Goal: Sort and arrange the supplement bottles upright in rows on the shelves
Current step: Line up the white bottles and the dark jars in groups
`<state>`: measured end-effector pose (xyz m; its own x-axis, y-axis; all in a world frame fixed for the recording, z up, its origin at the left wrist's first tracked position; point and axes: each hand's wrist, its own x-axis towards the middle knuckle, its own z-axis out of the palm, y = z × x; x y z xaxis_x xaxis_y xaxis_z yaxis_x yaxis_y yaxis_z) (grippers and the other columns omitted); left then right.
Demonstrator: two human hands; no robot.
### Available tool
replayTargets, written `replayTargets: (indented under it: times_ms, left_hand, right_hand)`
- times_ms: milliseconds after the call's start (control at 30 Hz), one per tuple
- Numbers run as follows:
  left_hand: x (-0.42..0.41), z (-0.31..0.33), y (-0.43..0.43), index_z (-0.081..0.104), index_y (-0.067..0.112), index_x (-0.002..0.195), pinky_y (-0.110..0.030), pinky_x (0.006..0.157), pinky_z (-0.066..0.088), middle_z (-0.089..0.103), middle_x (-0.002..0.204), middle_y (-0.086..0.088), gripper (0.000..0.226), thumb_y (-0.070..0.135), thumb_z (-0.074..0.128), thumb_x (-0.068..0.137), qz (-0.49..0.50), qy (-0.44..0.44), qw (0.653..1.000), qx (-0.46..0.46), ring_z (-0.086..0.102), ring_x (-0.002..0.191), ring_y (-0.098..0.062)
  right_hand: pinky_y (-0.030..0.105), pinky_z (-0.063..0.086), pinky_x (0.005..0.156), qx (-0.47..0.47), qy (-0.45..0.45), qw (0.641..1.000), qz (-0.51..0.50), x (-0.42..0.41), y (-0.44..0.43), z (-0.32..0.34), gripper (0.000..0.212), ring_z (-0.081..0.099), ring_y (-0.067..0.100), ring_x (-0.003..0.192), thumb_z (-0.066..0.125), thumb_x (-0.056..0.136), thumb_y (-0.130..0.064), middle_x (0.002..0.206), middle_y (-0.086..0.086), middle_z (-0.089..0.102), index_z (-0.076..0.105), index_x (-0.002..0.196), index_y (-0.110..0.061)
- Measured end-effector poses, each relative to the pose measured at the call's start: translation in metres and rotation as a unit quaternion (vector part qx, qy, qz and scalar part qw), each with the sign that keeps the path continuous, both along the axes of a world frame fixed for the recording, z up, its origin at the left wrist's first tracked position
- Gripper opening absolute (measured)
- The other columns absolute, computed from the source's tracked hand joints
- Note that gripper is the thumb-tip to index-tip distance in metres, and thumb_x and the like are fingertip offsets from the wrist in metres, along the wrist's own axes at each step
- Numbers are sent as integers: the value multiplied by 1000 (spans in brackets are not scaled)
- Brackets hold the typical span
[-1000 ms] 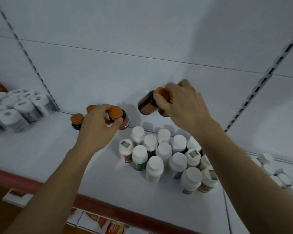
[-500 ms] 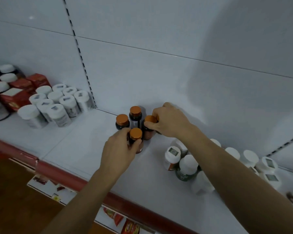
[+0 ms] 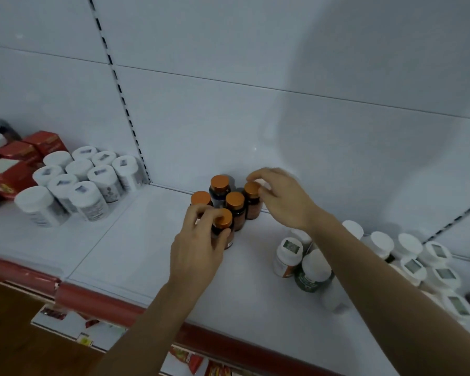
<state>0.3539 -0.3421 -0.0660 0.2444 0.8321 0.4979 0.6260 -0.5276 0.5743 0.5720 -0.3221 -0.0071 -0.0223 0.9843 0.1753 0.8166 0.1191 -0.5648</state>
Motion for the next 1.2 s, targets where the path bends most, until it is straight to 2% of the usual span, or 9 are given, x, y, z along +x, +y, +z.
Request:
replayTargets:
  times_ms: [167,300,400,467,567,700,900,967,1200]
  left_hand:
    - [4,28,3,65,19,102,-30,53,51,54,117,6,15,17,71,88,-83,36,995,44,57,73,-12]
    - [30,45,-3,65,22,110,-33,68,55,57,106,12,17,26,63,94,-234,75,968,46,57,85,-5]
    - [56,34,-14,44,31,144,-33,102,48,40,143,10,72,59,71,83,-317,77,944,-39,45,129,-7]
    - [71,18,-23,22,38,154,-31,115,30,13,163,11,112,74,79,65,-336,74,933,-110,15,151,-5]
    - [89,-5,-35,14,42,156,-24,113,22,3,166,10,131,73,87,51,-341,16,925,-168,2,145,15]
    - [113,-14,-40,24,37,154,-18,106,27,19,160,7,130,69,90,47,-316,-6,934,-168,23,137,7]
    - [134,-10,-45,26,55,141,6,90,25,25,153,8,112,76,83,47,-327,-22,934,-146,24,124,23]
    - [140,-11,-44,31,44,145,7,92,24,26,155,6,114,80,80,47,-319,-22,937,-139,19,128,25]
    - [140,7,-33,25,41,150,-42,110,40,10,163,8,130,91,73,40,-302,126,937,-124,21,150,-18]
  right_hand:
    - [26,38,92,-46,-82,995,-44,32,-40,18,34,51,12,102,47,102,-14,126,-1,52,56,131,-27]
    - [37,47,95,-61,-129,981,-133,77,-88,30,30,58,22,109,50,102,-27,126,2,57,56,131,-30]
    - [37,45,98,-53,-111,969,-214,109,-138,21,35,56,26,116,50,99,-42,129,3,58,55,132,-31]
    - [41,41,105,-6,-92,959,-267,119,-173,12,49,51,28,125,46,92,-60,135,1,57,54,133,-33]
    - [41,34,109,24,-60,945,-320,117,-214,-4,74,41,25,134,50,78,-80,142,-3,50,47,139,-38]
    - [46,30,118,-52,-29,941,-333,109,-237,-21,105,23,18,148,69,58,-87,157,-7,30,33,148,-47]
    - [36,28,115,3,-89,928,-361,110,-228,-29,71,24,19,147,60,82,-72,152,-5,41,50,142,-36]
    - [37,29,115,13,-94,925,-368,113,-225,-32,65,29,22,144,51,85,-73,147,-5,47,55,137,-34]
    - [29,36,104,59,22,938,-342,134,-232,-20,35,47,17,128,51,100,-45,131,-5,57,66,125,-25]
